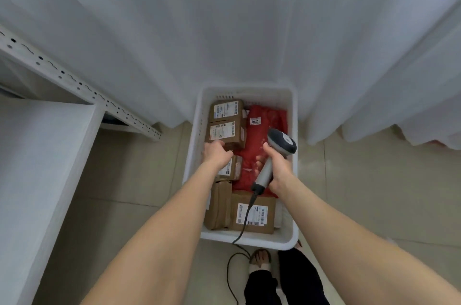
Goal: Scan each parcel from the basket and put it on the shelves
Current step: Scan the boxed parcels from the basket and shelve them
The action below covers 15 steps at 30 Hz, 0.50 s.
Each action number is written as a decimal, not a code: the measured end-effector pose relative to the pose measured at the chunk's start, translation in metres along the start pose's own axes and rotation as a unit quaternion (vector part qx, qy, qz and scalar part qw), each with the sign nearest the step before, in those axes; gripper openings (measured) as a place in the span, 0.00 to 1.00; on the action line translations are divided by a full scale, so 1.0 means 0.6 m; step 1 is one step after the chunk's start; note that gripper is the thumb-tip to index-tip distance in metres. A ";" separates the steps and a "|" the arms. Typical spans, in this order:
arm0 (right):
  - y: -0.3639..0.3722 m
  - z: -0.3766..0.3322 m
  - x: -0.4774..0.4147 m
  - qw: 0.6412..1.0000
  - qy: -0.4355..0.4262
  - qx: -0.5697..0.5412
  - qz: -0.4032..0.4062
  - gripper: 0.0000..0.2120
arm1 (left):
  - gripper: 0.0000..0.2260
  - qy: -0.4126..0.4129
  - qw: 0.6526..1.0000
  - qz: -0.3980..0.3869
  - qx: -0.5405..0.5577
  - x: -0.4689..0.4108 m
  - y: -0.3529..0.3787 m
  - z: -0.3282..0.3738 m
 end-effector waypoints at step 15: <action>0.026 0.155 -0.400 0.995 0.032 0.094 -0.009 0.24 | 0.17 -0.098 0.993 0.061 0.026 -0.326 0.218 -0.218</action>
Point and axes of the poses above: each hand's wrist, its own x-axis away from the middle knuckle, its own y-axis out of the palm, z = x × y, the point moved 4 cm from there along -x, towards the middle knuckle, and after that the axes turned 2 degrees about z, right-handed, at the moved point
